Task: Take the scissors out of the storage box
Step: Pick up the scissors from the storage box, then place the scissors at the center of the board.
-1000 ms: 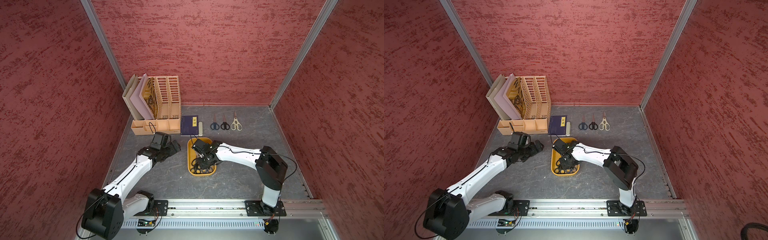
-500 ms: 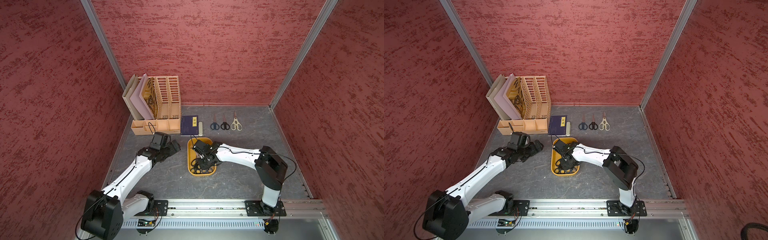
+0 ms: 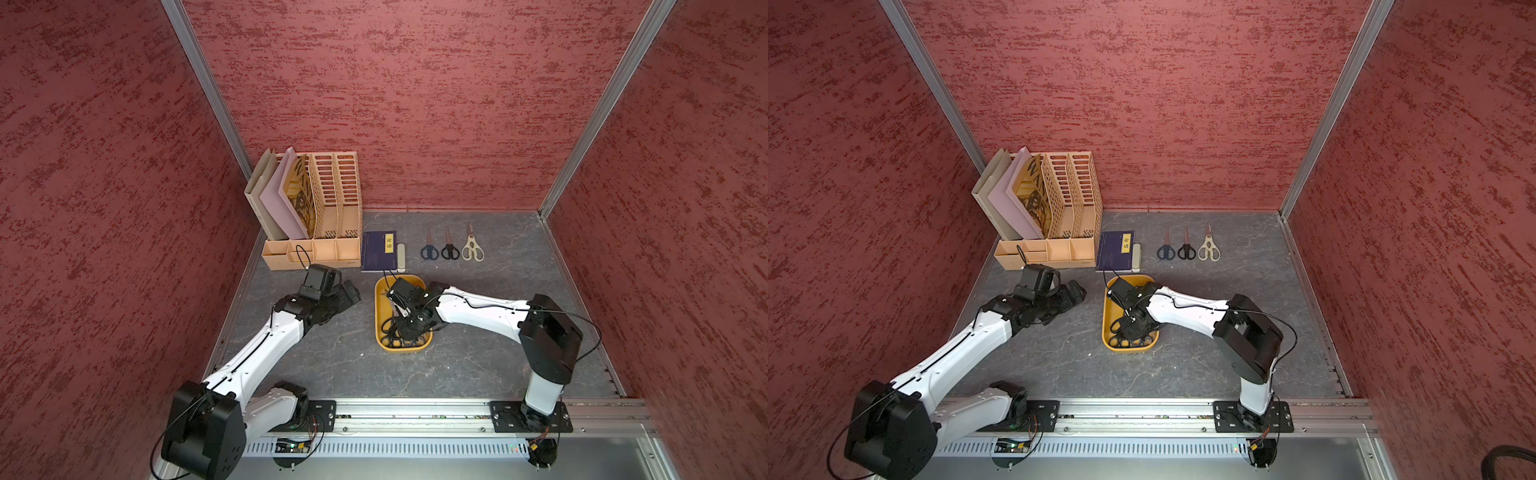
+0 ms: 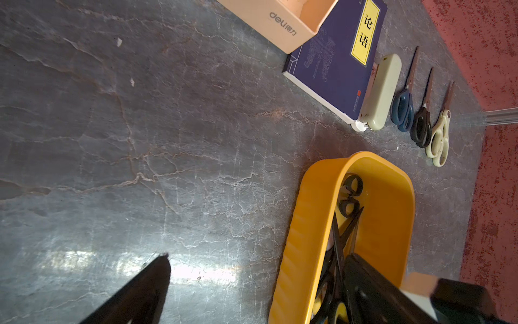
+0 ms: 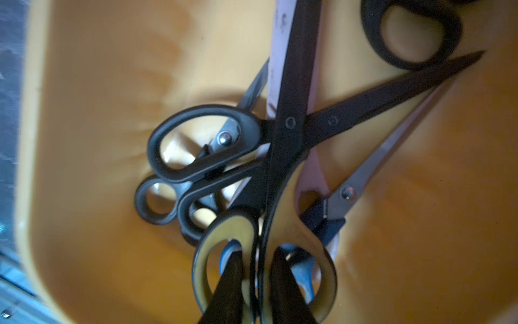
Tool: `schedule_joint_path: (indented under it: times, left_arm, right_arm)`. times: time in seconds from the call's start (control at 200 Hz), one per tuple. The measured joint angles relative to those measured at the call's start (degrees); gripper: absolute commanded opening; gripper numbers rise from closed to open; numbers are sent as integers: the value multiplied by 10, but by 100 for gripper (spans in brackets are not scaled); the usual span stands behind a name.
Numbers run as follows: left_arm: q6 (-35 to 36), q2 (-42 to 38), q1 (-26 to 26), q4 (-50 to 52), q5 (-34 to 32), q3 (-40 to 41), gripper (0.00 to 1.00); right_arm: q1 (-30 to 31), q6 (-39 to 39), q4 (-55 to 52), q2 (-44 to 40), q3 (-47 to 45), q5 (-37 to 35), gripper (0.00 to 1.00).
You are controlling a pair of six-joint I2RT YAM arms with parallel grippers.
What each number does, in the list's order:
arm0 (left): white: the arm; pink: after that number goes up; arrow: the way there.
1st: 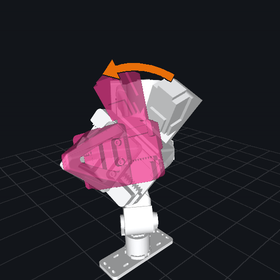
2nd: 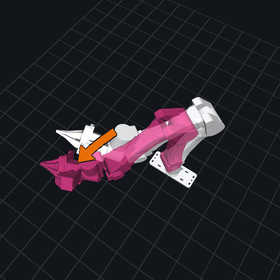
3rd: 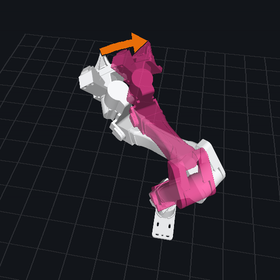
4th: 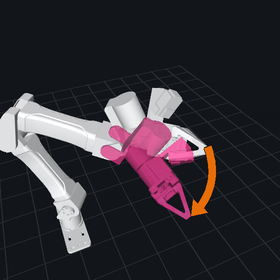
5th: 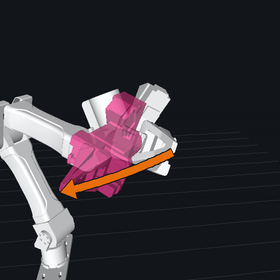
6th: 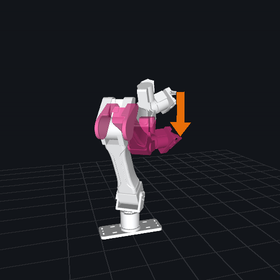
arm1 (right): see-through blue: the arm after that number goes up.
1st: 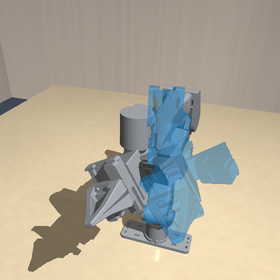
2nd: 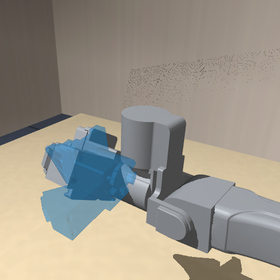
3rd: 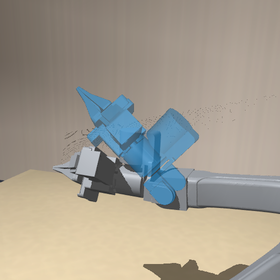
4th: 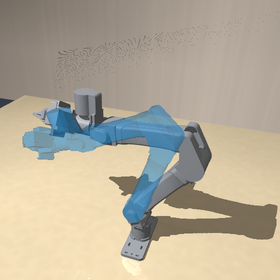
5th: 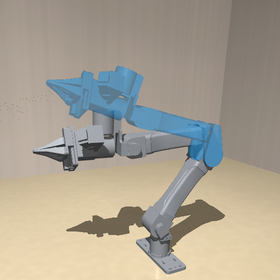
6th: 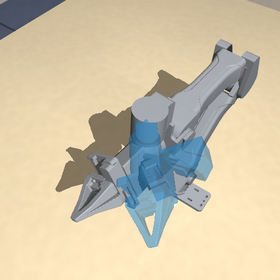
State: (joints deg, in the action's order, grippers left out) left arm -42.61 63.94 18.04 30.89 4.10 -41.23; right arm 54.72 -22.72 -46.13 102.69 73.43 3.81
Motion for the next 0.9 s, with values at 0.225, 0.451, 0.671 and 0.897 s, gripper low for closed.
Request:
schedule_joint_path:
  times: [0.225, 0.451, 0.671, 0.897]
  left_arm:
    - [-2, 0, 0, 0, -1, 0, 100]
    - [-2, -3, 0, 0, -1, 0, 100]
    - [-2, -6, 0, -1, -1, 0, 100]
    - [8, 14, 0, -12, -1, -7, 100]
  right_arm:
    - [0, -9, -15, -76, 0, 30, 5]
    - [-3, -11, -24, -90, 5, 41, 4]
    - [-65, 31, -34, -90, 44, 27, 1]
    - [-218, 127, -37, -53, 114, -31, 0]
